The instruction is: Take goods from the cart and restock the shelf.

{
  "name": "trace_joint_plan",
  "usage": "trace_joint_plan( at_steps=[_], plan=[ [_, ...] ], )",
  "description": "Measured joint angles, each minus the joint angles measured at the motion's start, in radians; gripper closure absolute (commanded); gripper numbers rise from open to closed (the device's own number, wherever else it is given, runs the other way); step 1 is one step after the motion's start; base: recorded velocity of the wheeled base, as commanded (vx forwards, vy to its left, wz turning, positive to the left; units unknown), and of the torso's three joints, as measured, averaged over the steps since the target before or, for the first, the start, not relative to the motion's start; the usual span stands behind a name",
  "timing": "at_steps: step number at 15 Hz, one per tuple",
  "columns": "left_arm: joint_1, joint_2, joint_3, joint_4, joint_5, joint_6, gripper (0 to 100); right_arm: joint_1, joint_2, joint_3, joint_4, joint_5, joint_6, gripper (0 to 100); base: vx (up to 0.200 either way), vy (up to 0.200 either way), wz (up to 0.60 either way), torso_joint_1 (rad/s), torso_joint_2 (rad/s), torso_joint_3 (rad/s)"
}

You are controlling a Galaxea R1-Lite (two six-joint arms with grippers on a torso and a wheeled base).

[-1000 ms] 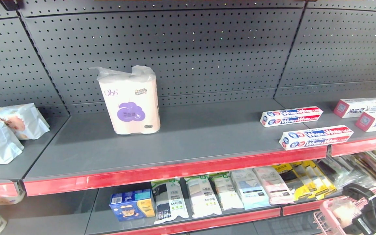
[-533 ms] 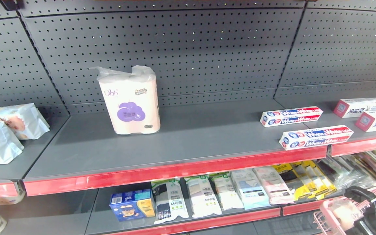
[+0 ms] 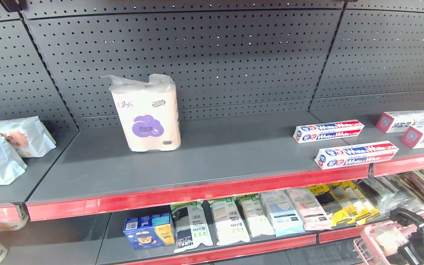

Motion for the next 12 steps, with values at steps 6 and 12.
trace_joint_plan(
  at_steps=[6,12],
  plan=[
    [0.0,0.0,0.0,0.0,0.0,0.0,0,-0.005,0.007,-0.011,0.004,-0.005,0.0,0,0.0,0.0,0.0,0.0,0.0,0.0],
    [0.0,0.0,0.0,0.0,0.0,0.0,0,-0.007,0.007,0.002,0.01,0.006,-0.008,100,0.0,0.0,0.0,0.0,0.0,0.0]
  ],
)
